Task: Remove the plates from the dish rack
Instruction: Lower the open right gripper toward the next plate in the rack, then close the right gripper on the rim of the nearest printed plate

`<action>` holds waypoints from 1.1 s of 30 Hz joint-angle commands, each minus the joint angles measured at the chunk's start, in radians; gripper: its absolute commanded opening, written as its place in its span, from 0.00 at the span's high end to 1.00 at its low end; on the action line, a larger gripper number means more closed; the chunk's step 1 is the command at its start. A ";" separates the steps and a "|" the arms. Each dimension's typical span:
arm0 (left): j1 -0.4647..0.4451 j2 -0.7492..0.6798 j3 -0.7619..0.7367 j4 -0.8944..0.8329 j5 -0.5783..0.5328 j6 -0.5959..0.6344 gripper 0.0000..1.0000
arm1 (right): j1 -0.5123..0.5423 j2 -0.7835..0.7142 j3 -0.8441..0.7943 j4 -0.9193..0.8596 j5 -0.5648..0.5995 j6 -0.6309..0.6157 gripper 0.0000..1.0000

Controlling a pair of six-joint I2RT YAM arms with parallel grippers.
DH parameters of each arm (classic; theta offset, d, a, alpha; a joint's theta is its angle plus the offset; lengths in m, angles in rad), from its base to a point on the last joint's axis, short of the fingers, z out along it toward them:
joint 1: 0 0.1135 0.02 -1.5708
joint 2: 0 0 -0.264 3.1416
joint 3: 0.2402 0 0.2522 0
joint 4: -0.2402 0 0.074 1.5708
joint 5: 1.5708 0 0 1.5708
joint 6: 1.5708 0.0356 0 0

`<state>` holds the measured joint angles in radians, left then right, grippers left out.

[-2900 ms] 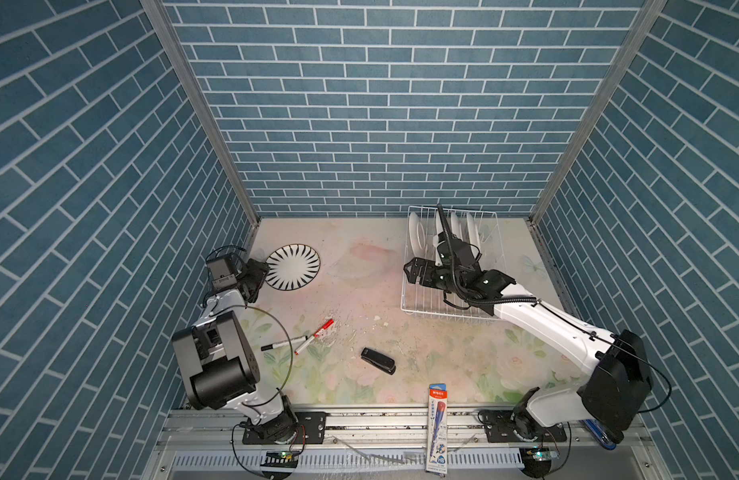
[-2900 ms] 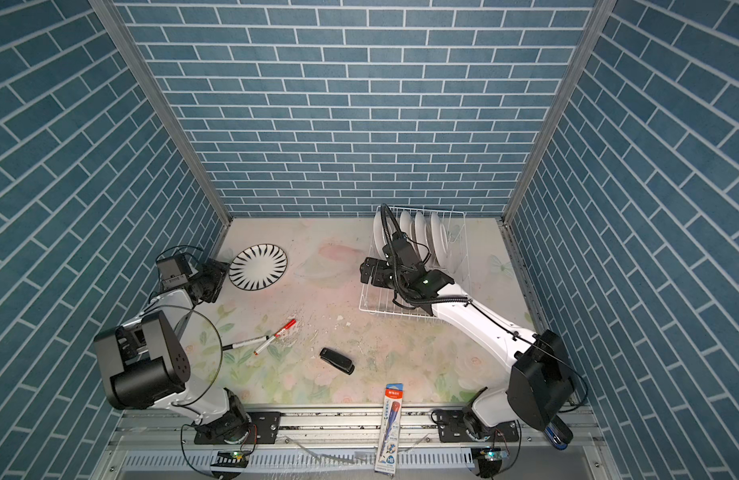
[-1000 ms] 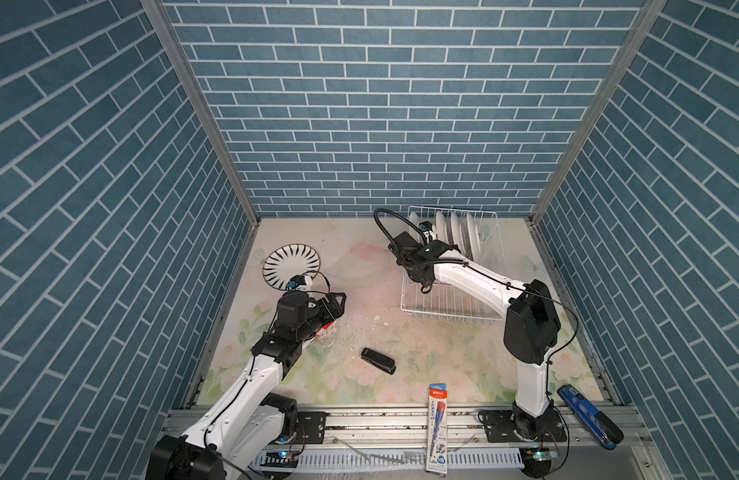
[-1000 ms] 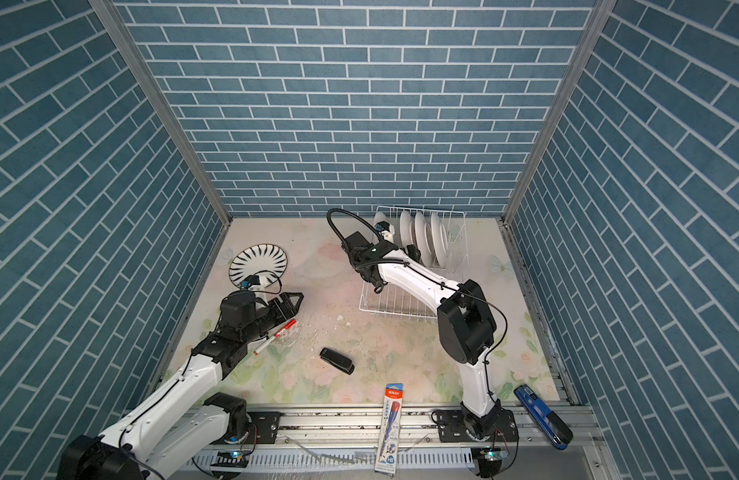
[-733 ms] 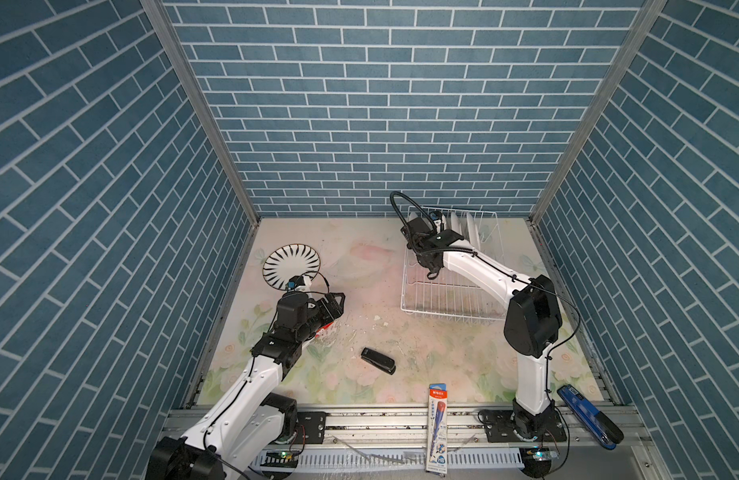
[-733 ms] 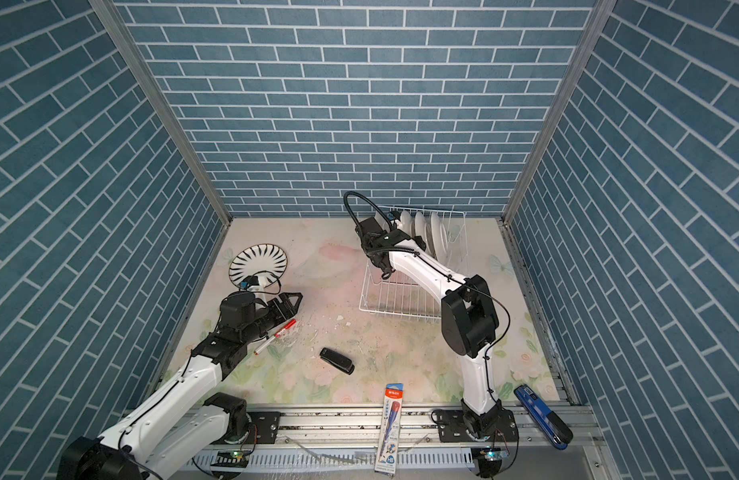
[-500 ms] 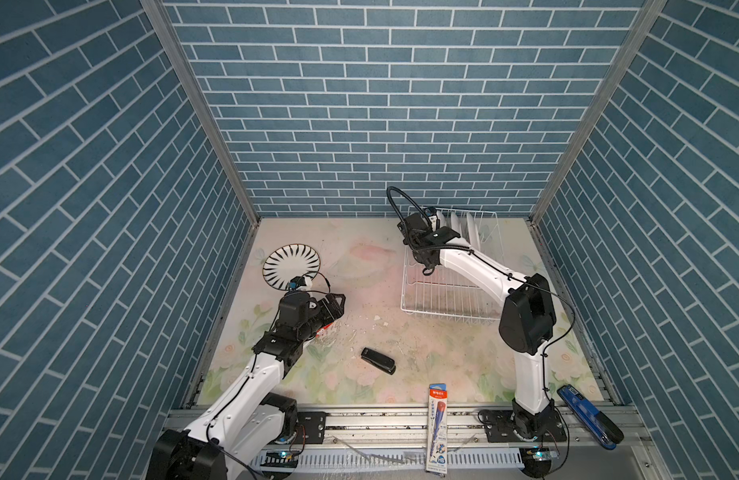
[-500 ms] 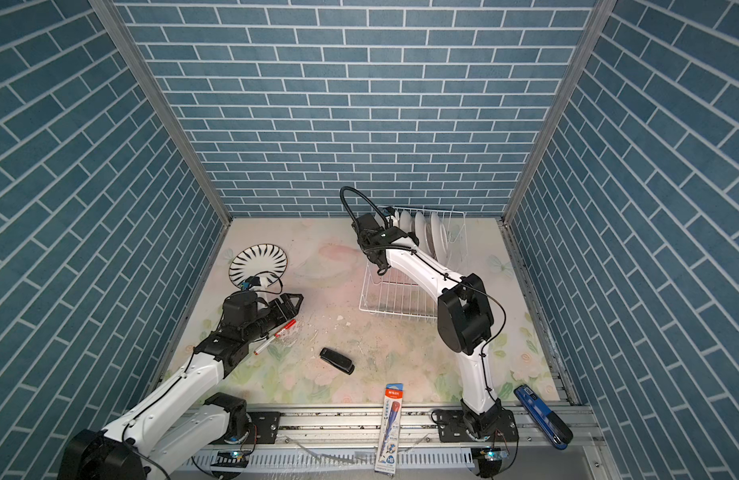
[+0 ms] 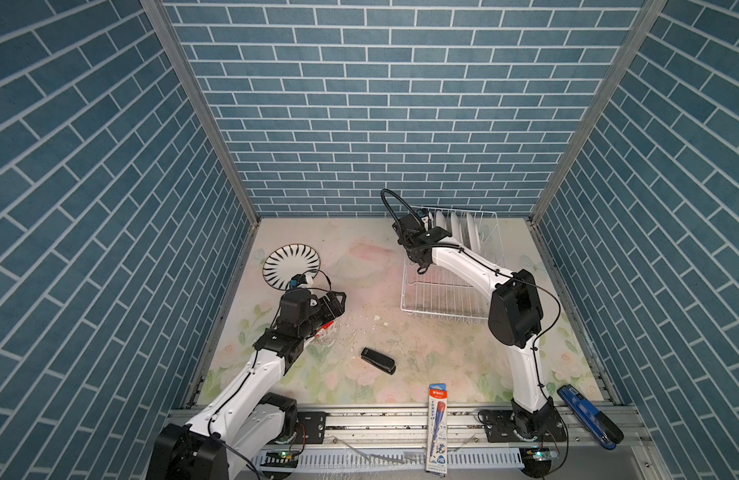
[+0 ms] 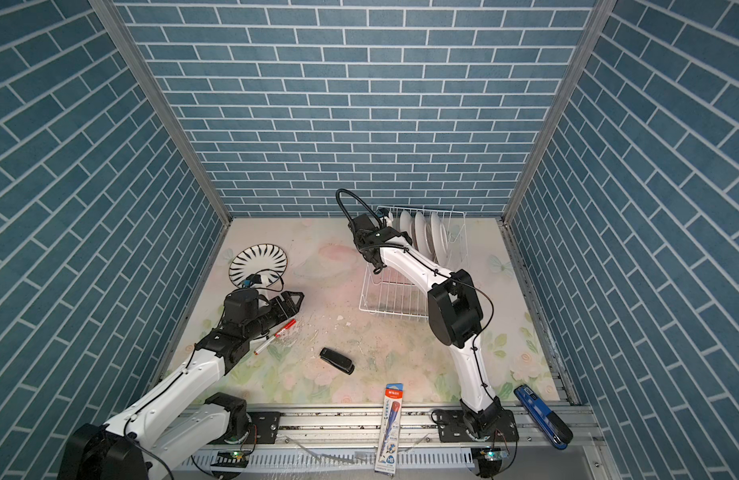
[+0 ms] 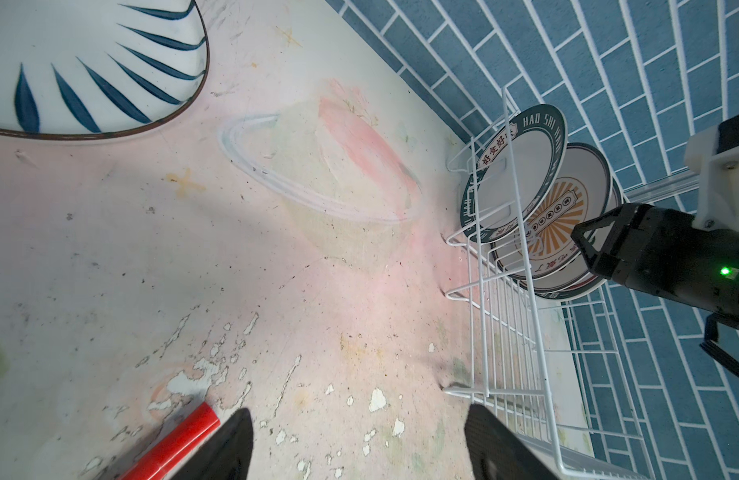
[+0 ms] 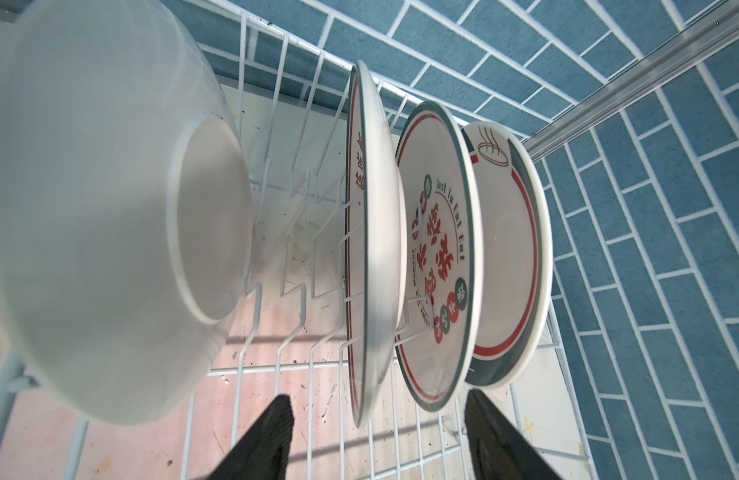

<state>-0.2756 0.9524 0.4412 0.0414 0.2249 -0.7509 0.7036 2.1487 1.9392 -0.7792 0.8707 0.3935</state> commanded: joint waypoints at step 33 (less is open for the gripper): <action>-0.007 0.034 0.062 -0.002 -0.003 0.034 0.18 | -0.050 0.112 0.108 0.109 0.082 -0.145 0.41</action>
<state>-0.2756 0.9874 0.4786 0.0357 0.2249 -0.7277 0.6582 2.2429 2.0041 -0.6865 0.9222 0.2790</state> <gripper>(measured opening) 0.824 0.590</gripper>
